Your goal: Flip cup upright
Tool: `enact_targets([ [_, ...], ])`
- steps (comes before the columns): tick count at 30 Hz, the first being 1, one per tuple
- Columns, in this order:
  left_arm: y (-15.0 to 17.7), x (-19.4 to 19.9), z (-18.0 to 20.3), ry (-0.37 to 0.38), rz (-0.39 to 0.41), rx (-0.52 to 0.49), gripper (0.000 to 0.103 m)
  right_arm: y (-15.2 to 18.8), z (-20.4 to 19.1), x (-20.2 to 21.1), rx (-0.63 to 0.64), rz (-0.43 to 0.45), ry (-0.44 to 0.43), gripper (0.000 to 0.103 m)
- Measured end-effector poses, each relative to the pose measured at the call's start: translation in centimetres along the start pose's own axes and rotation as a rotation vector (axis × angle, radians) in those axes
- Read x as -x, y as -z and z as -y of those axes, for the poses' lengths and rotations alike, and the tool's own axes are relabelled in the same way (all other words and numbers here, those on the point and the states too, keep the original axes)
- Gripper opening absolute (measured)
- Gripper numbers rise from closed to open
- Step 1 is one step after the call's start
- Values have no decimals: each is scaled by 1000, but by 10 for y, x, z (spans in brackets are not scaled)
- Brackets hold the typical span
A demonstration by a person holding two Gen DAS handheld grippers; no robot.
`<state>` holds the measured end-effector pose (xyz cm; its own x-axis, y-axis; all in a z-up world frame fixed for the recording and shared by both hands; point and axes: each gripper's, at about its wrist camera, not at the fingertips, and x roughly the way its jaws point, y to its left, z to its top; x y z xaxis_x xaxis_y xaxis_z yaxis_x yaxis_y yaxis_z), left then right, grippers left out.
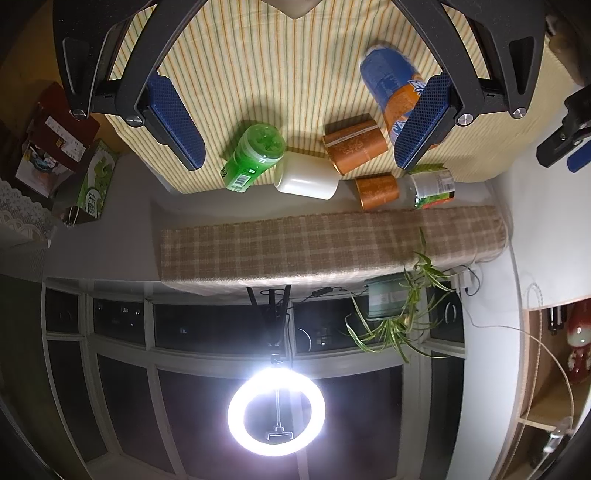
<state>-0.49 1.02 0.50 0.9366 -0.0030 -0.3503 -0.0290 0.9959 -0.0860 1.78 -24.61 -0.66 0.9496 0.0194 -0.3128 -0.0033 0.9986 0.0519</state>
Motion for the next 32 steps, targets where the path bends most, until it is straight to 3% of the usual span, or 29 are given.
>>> enact_targets([
  [32, -1, -2, -3, -10, 1, 2, 103, 4, -2, -6, 7, -15, -2, 102],
])
